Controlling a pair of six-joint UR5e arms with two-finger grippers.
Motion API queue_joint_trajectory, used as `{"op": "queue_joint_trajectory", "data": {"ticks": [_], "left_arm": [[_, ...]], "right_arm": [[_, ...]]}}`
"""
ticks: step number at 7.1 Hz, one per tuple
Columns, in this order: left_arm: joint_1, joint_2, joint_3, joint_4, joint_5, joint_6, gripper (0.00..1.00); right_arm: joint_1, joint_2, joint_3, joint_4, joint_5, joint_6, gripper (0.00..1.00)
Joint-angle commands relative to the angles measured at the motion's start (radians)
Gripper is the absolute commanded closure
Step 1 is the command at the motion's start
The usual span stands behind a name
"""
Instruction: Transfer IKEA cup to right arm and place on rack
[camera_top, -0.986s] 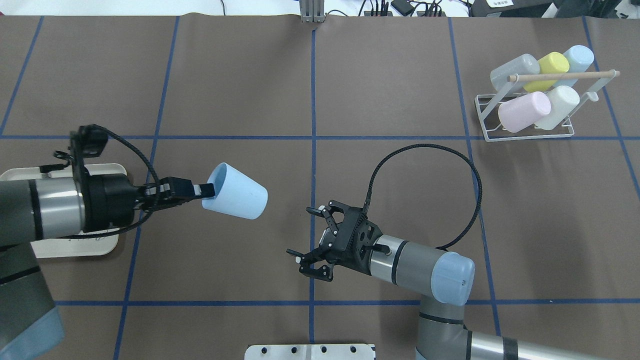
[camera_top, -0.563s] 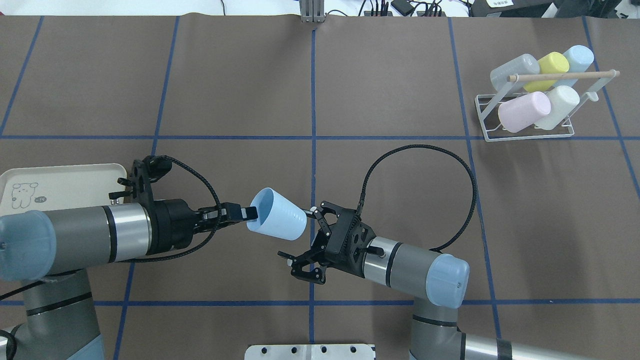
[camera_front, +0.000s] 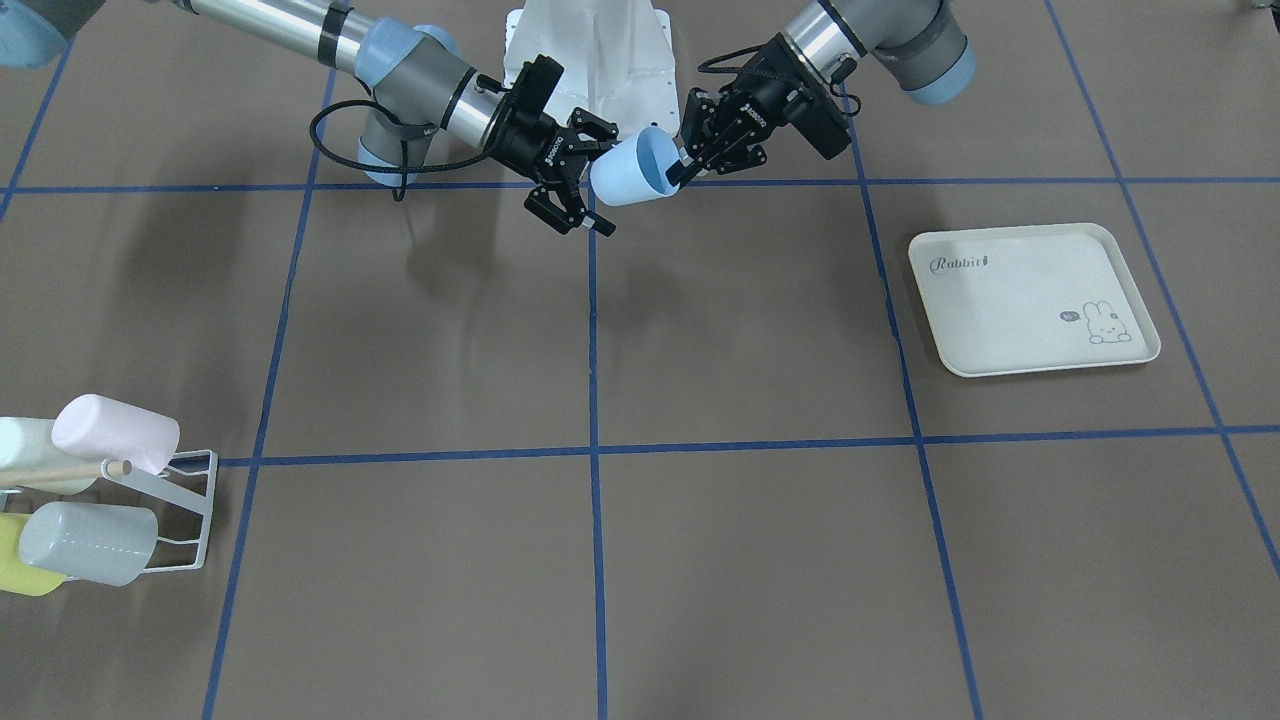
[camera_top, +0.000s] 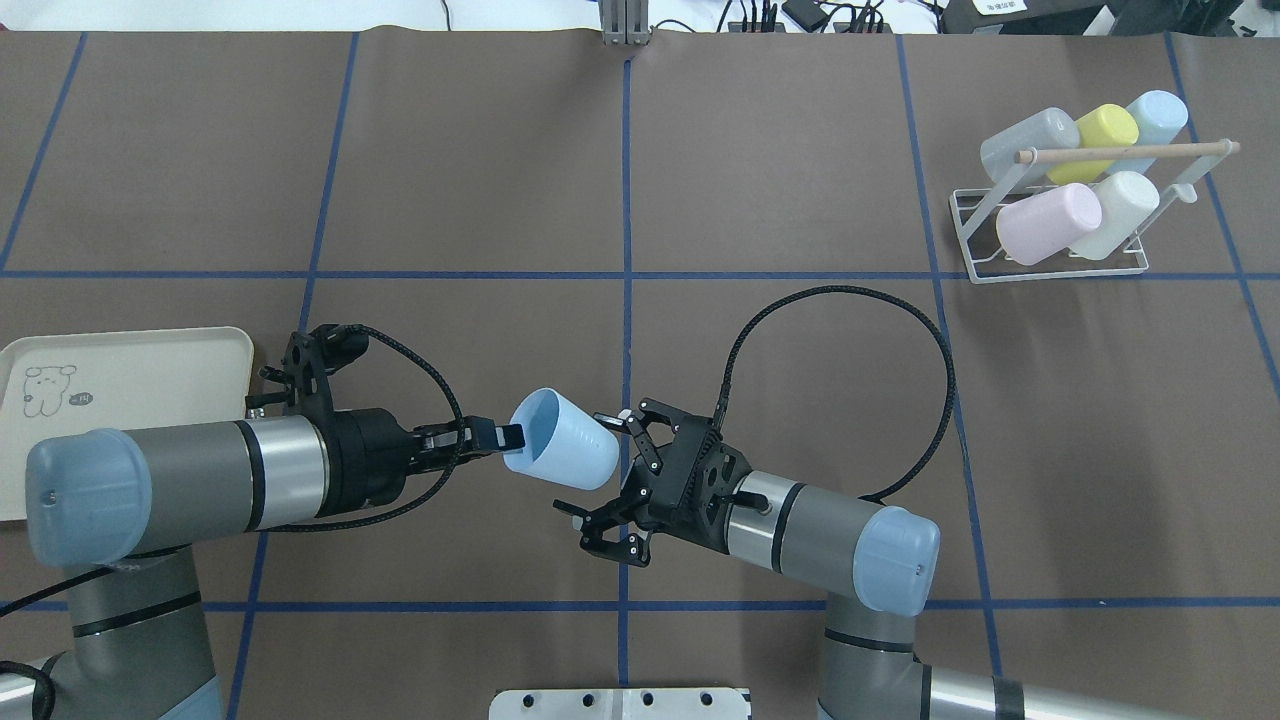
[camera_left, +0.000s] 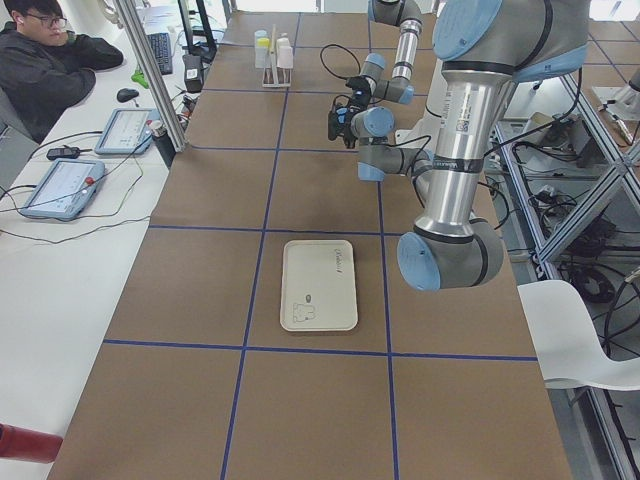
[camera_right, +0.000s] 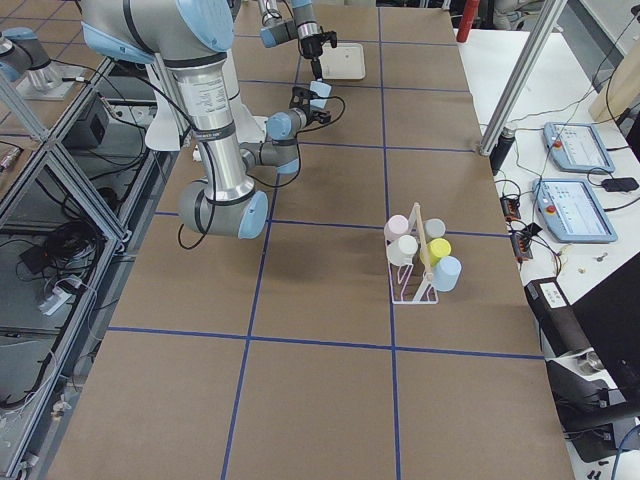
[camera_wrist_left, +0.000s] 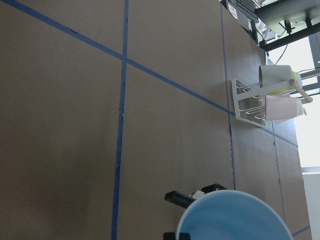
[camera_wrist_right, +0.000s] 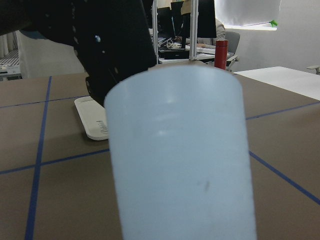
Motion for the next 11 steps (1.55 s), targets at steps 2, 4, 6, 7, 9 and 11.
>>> {"op": "queue_joint_trajectory", "data": {"ticks": [2,4,6,7,9,11], "left_arm": [[0.001,0.0,0.023,0.0,0.001,0.0,1.0],[0.003,-0.002,0.029,0.0,0.001,0.0,1.0],[0.01,-0.002,0.031,0.0,0.001,0.0,1.0],[0.015,-0.002,0.031,0.0,0.001,0.0,1.0],[0.015,-0.002,0.031,0.0,0.001,0.0,1.0],[0.014,-0.002,0.026,-0.001,-0.001,0.0,0.9]], "right_arm": [[0.0,0.003,0.002,0.001,-0.006,0.0,0.02],[0.0,0.005,0.003,0.001,-0.008,0.0,0.07],[0.0,0.005,0.003,0.001,-0.008,0.0,0.12],[0.0,0.005,0.003,0.001,-0.008,0.0,0.12],[0.0,0.005,0.003,0.001,-0.008,0.0,0.17],[0.0,0.005,0.003,0.001,-0.005,0.001,0.55]]}}
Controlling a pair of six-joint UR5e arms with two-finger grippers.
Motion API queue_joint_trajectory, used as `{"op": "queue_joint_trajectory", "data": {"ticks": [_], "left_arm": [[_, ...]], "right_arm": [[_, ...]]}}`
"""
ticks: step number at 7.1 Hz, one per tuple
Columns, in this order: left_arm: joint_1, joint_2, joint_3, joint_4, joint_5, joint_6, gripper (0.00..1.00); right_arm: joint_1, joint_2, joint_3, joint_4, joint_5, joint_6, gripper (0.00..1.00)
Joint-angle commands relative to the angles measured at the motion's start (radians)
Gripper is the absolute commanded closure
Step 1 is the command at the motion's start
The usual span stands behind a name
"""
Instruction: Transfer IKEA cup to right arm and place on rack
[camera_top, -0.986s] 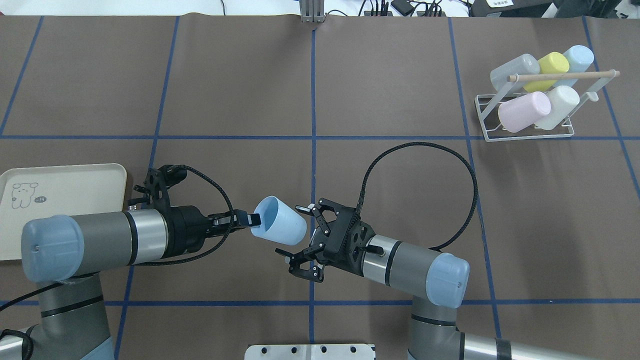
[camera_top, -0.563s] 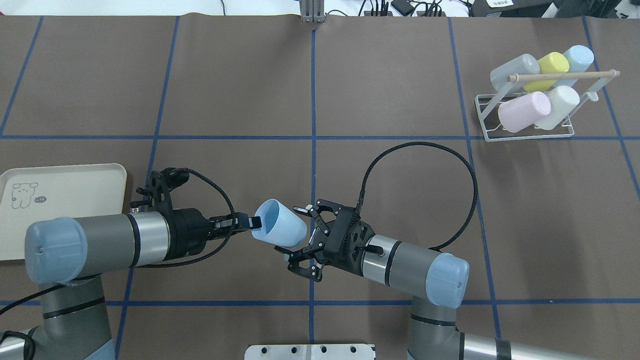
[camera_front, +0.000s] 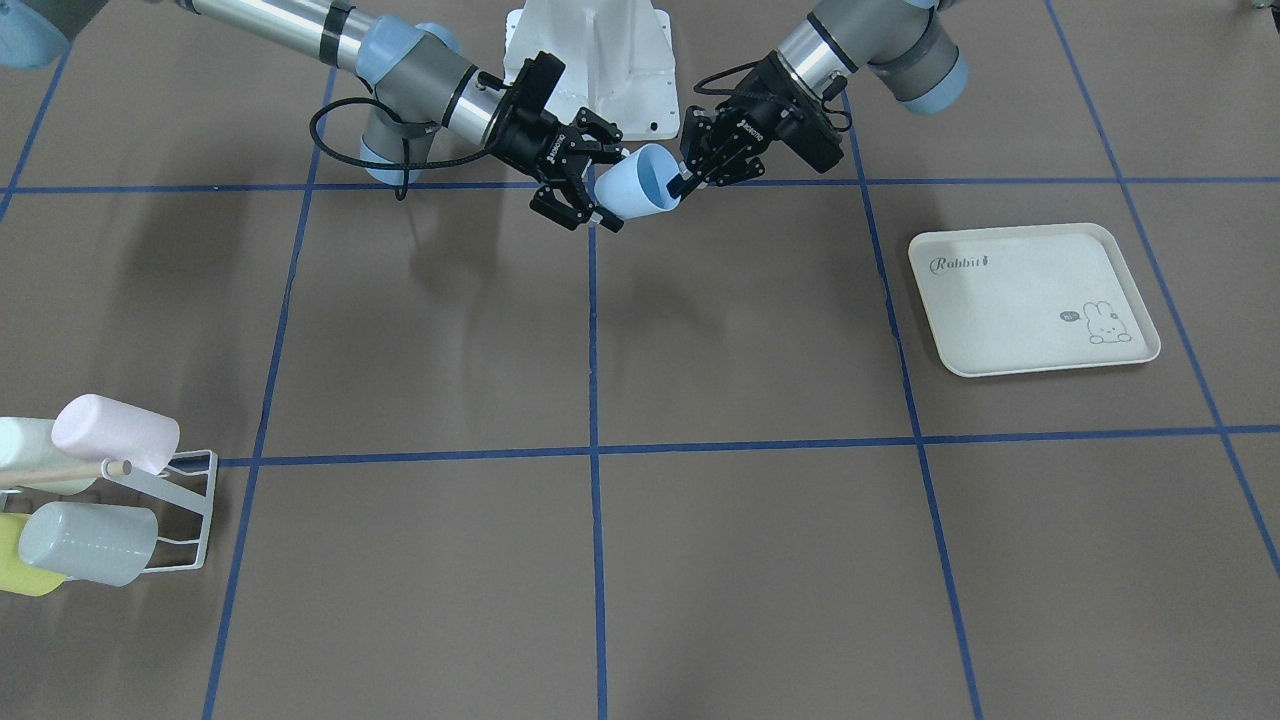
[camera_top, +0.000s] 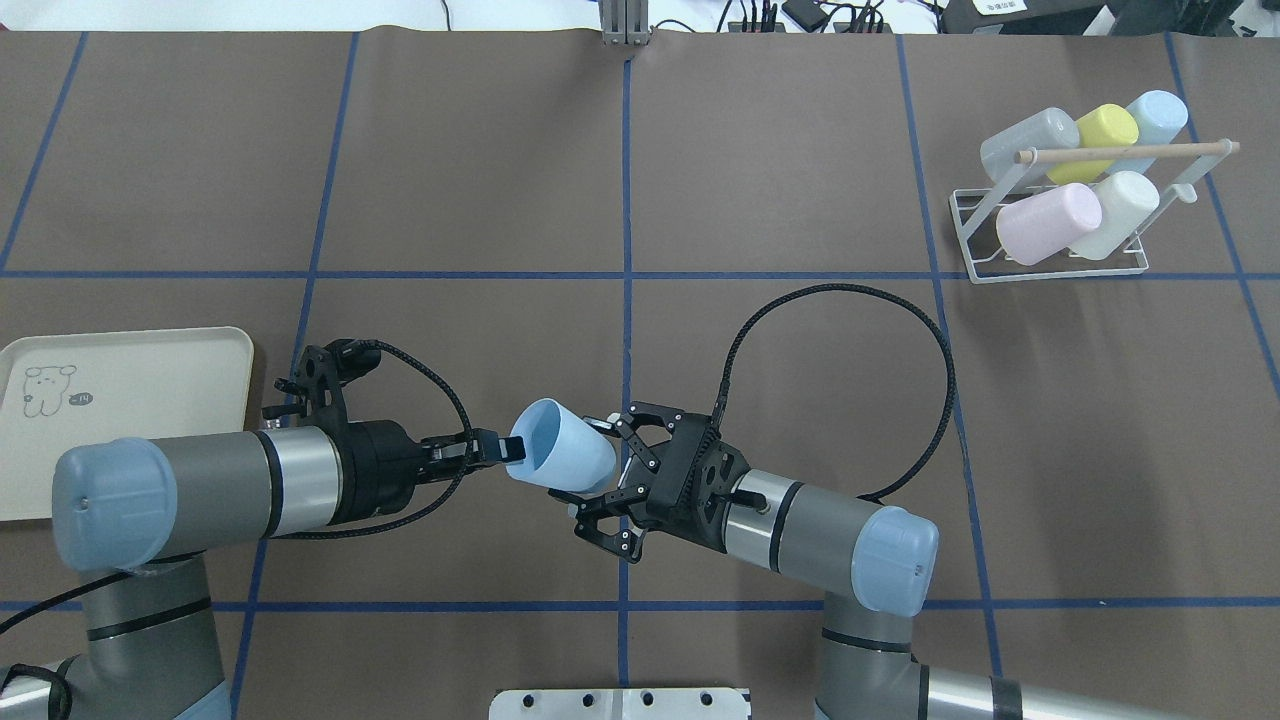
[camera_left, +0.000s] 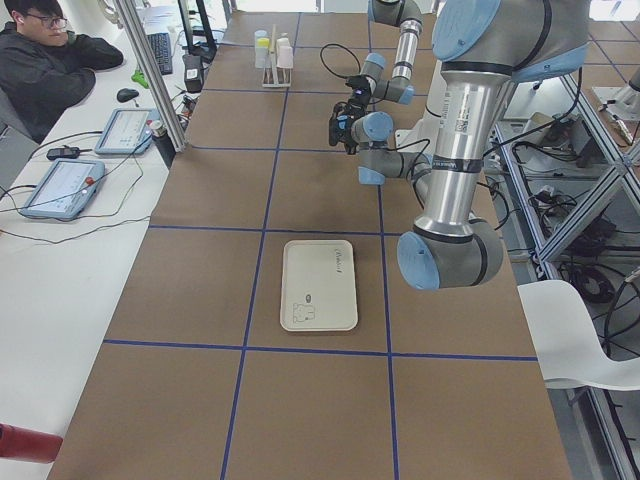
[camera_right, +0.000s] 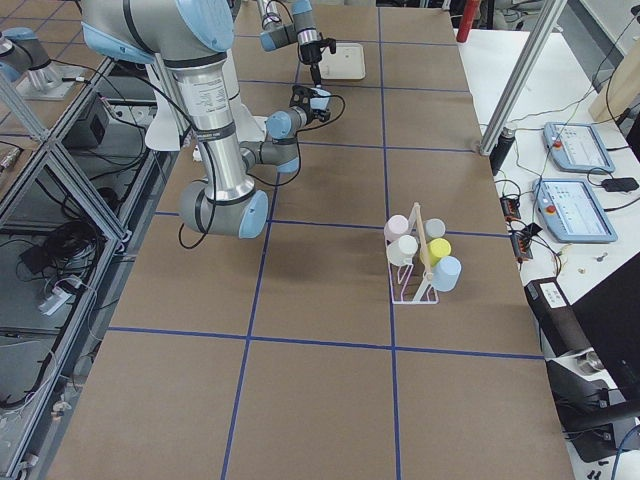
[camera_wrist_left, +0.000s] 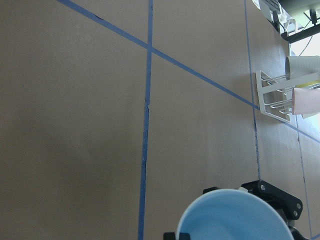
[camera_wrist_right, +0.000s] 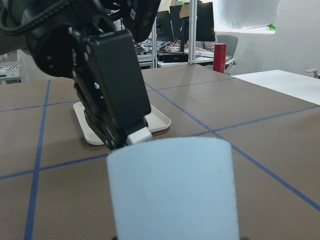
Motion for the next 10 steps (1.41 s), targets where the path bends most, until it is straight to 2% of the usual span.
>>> {"op": "queue_joint_trajectory", "data": {"ticks": [1,2,4,5,6,7,8,10], "left_arm": [[-0.001,0.001,-0.009,-0.001,-0.006,0.0,0.51],[-0.004,0.001,-0.015,-0.001,0.006,-0.003,0.01],[-0.032,0.016,-0.021,0.002,-0.007,0.014,0.0],[-0.067,0.04,-0.036,0.052,-0.05,0.067,0.0],[-0.105,0.066,-0.082,0.175,-0.079,0.127,0.0],[-0.122,0.112,-0.142,0.288,-0.08,0.212,0.0],[-0.154,0.181,-0.186,0.334,-0.081,0.297,0.0],[-0.241,0.331,-0.221,0.335,-0.11,0.432,0.0]], "right_arm": [[-0.004,0.0,0.0,0.002,0.002,0.003,0.86],[-0.004,0.0,-0.001,0.002,0.004,0.003,0.93],[0.002,-0.001,-0.001,-0.008,0.007,0.003,0.93],[0.02,-0.009,0.0,-0.018,0.017,0.003,0.98],[0.052,-0.014,-0.001,-0.05,0.074,0.003,1.0],[0.09,-0.017,0.02,-0.133,0.15,0.003,1.0],[0.126,-0.026,0.058,-0.243,0.157,0.003,1.0],[0.215,-0.053,0.173,-0.525,0.162,0.0,1.0]]}}
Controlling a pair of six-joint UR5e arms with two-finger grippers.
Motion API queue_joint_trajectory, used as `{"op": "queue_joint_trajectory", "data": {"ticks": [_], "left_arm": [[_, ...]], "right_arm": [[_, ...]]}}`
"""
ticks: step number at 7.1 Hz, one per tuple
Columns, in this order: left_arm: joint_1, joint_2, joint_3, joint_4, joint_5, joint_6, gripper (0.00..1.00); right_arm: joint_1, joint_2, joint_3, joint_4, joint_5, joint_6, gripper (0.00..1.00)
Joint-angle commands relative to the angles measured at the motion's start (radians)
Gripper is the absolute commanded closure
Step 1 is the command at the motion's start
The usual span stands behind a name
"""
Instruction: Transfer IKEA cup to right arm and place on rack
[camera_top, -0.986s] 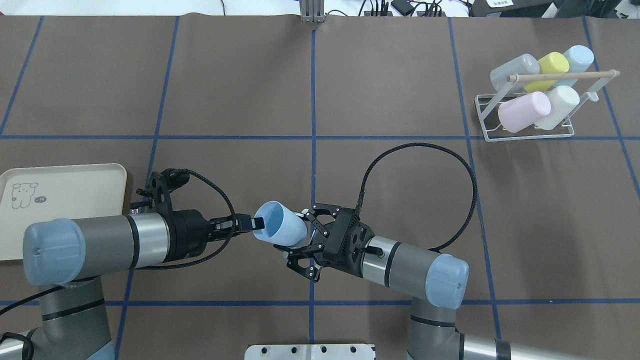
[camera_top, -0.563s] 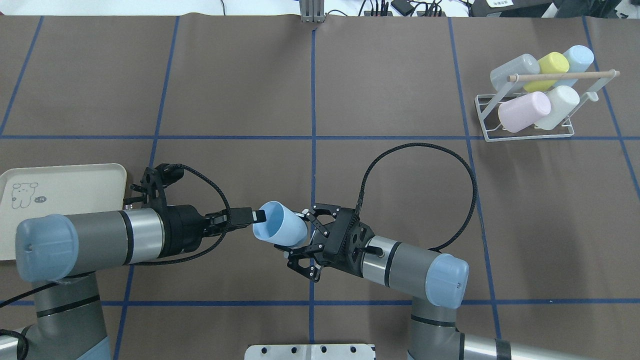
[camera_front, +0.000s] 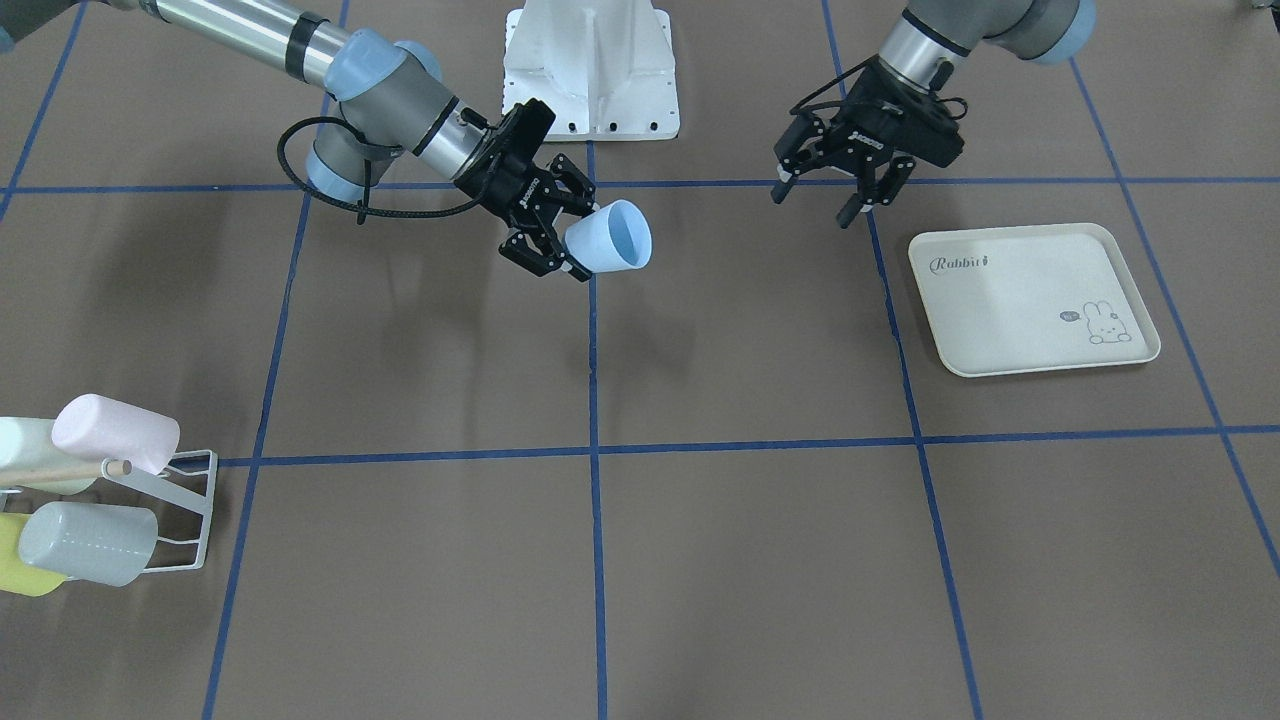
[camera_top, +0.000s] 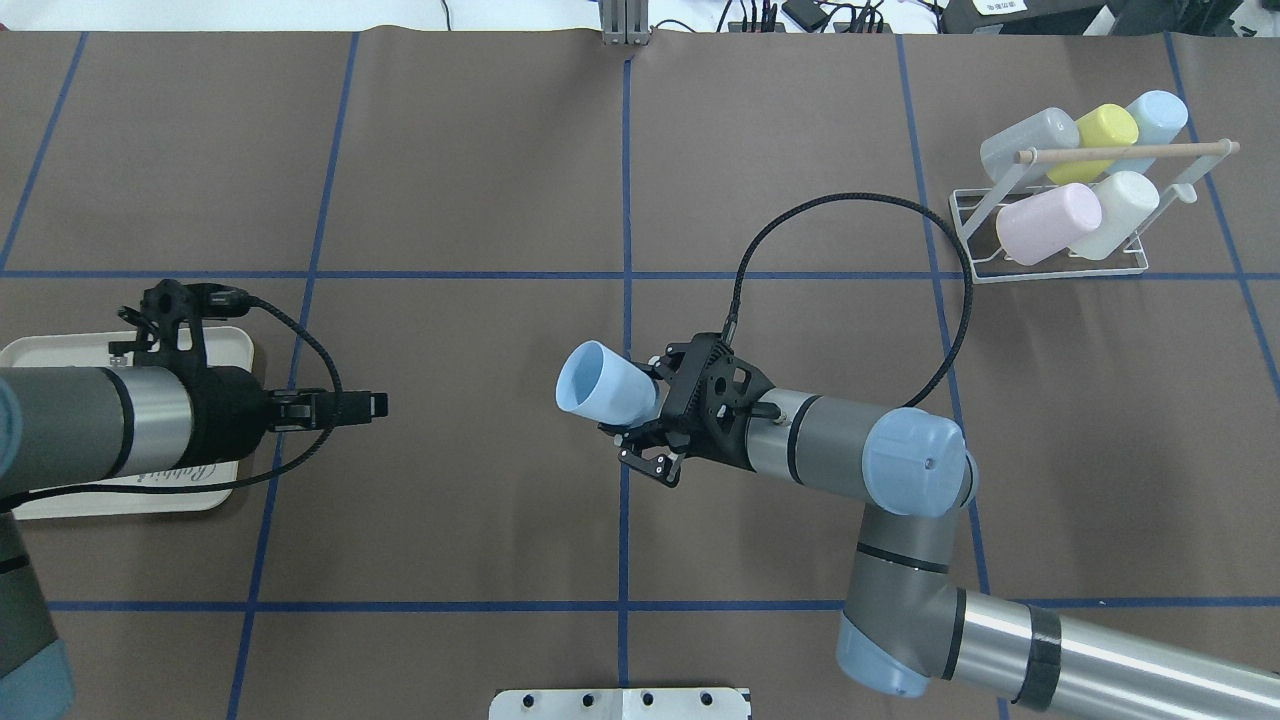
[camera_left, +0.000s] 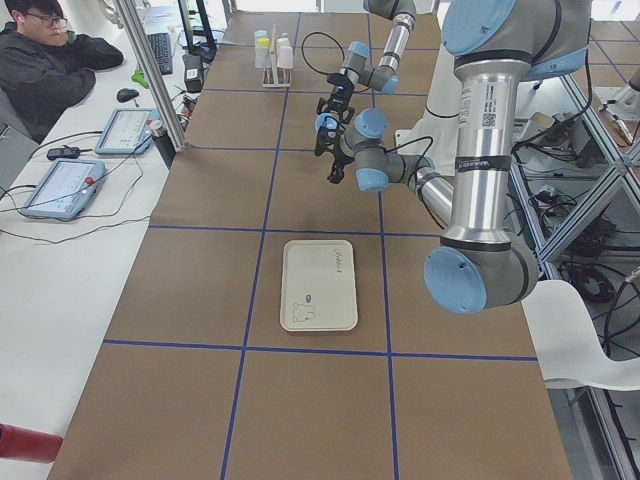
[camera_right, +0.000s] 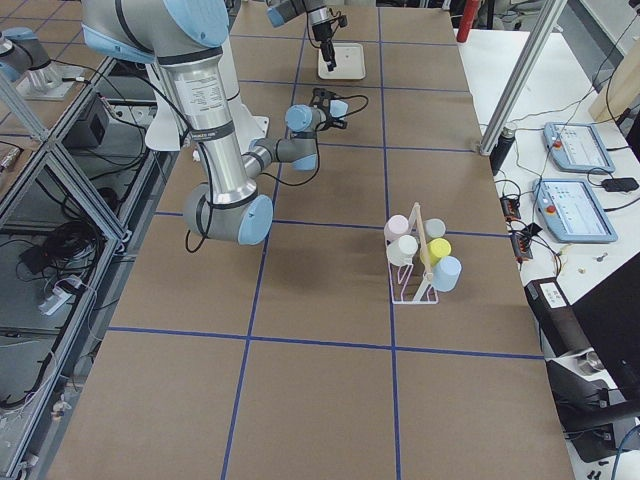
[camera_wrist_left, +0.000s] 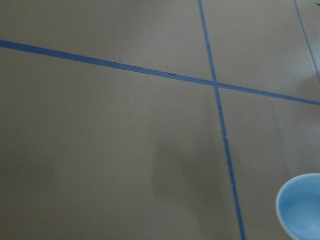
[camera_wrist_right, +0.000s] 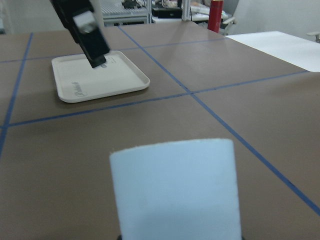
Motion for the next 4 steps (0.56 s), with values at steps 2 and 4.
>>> {"op": "queue_joint_trajectory", "data": {"ticks": [2,4], "left_arm": [[-0.191,0.178,-0.021,0.008,-0.088,0.336,0.0],[-0.339,0.264,-0.014,0.001,-0.117,0.629,0.0]], "right_arm": [[0.133,-0.02,0.255,-0.552,0.075,-0.114,1.0],[0.228,-0.073,0.36,-0.756,0.074,-0.393,1.0]]}}
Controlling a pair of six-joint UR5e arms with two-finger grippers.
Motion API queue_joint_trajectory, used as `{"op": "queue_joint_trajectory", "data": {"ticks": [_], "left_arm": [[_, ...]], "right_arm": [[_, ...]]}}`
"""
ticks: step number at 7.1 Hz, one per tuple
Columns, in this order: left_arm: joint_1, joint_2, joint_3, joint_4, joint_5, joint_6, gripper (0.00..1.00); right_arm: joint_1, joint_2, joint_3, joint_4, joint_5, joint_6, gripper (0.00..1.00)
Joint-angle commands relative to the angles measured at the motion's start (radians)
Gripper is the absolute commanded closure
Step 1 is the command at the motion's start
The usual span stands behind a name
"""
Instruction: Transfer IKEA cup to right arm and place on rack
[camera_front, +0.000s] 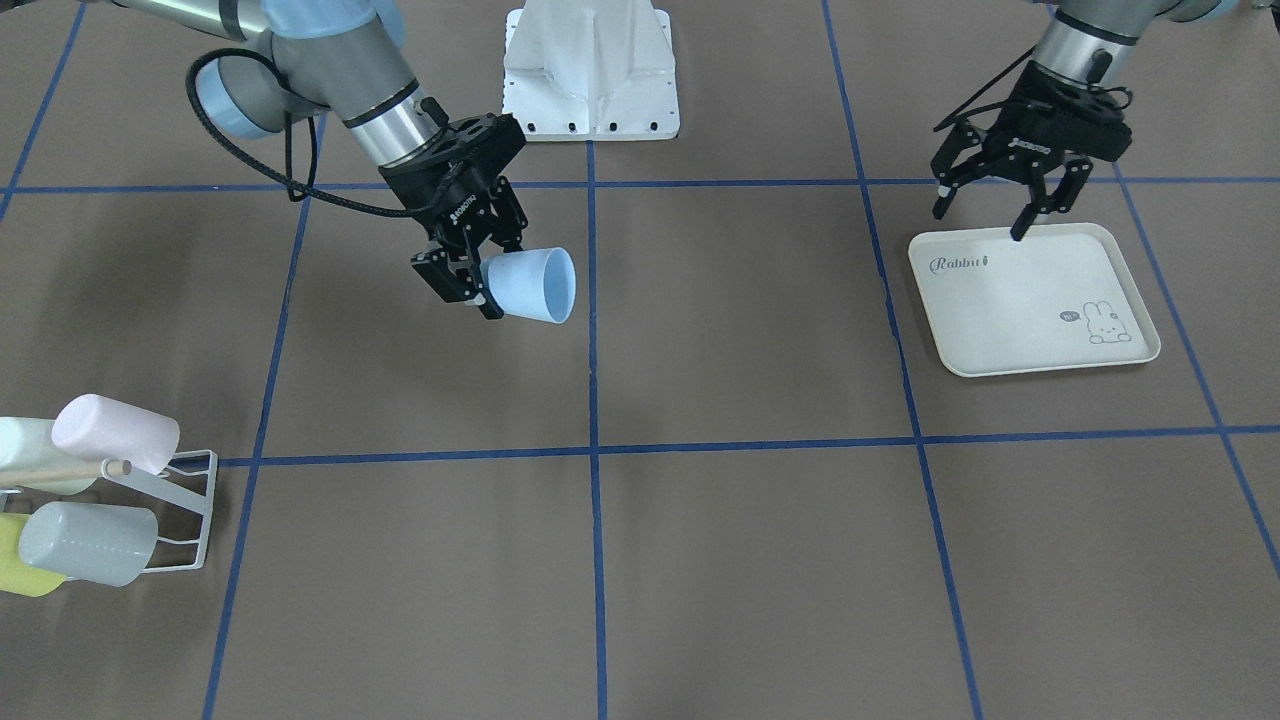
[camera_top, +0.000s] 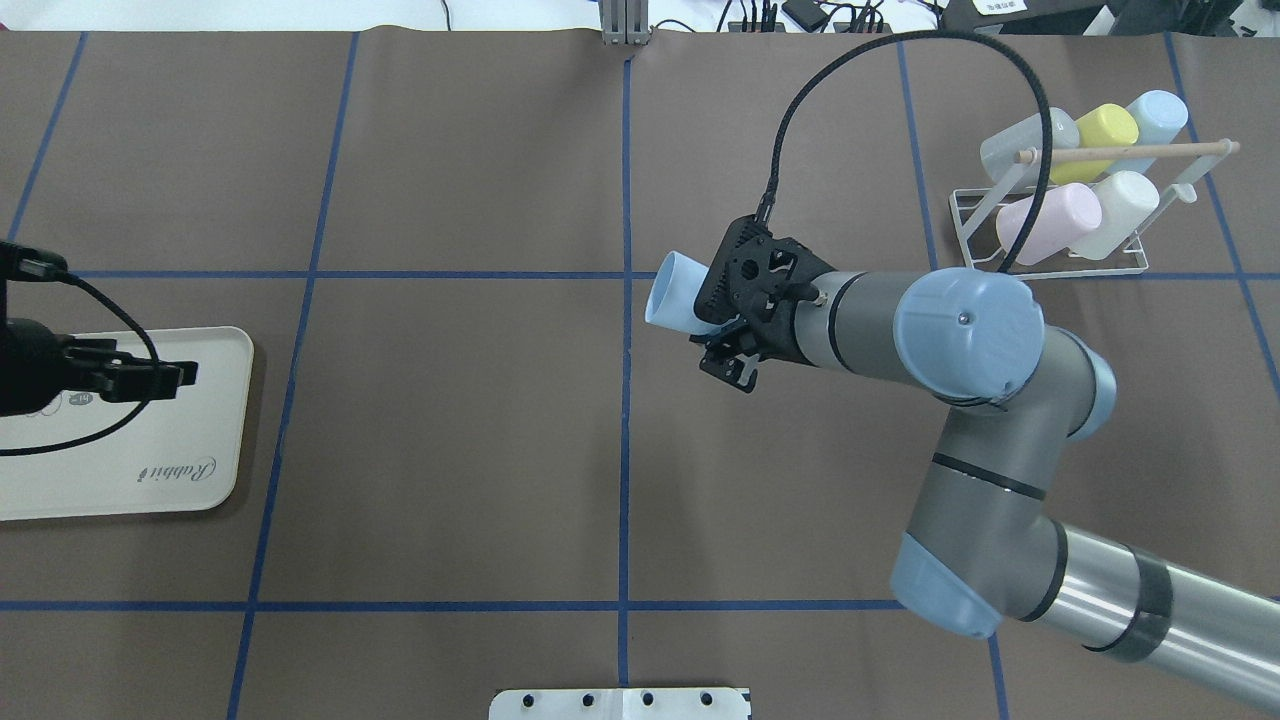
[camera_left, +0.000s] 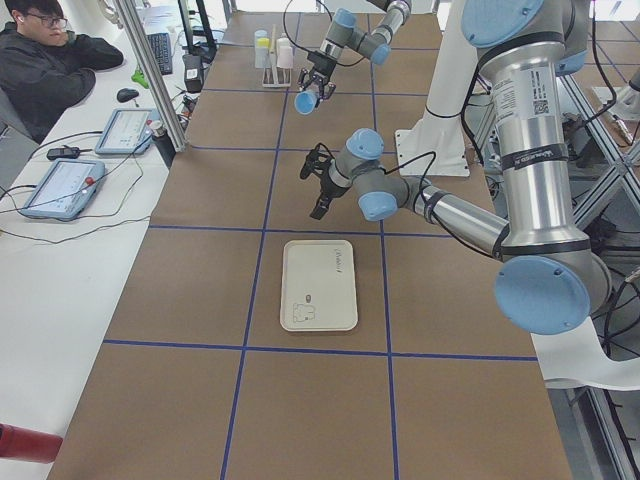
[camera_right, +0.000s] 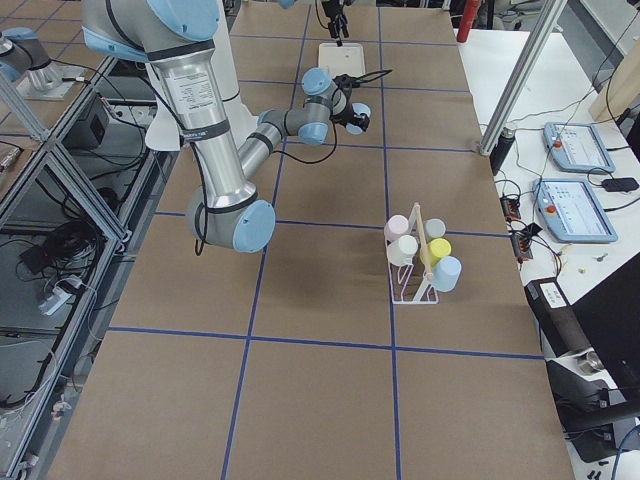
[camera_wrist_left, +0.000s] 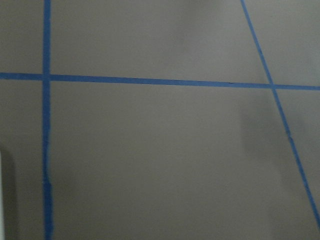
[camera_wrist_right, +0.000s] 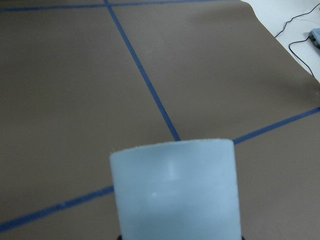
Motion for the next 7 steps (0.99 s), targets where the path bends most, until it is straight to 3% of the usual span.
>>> {"op": "queue_joint_trajectory", "data": {"ticks": [1,2,3,5,6,7], "left_arm": [[-0.187,0.068,0.032,-0.004,-0.066,0.323,0.0],[-0.264,0.067,0.081,-0.012,-0.129,0.443,0.0],[-0.274,0.068,0.094,-0.024,-0.131,0.454,0.0],[-0.272,0.059,0.106,-0.039,-0.133,0.441,0.0],[-0.272,0.059,0.103,-0.039,-0.133,0.438,0.0],[-0.272,0.058,0.101,-0.041,-0.133,0.436,0.0]], "right_arm": [[0.117,-0.109,0.09,-0.12,0.0,-0.324,1.0],[0.205,-0.231,0.151,-0.12,-0.005,-0.476,1.0],[0.299,-0.331,0.197,-0.12,-0.019,-0.66,1.0],[0.463,-0.415,0.187,-0.12,-0.023,-0.992,1.0],[0.505,-0.433,0.155,-0.119,-0.072,-1.113,1.0],[0.509,-0.443,0.129,-0.119,-0.198,-1.224,1.0]]}}
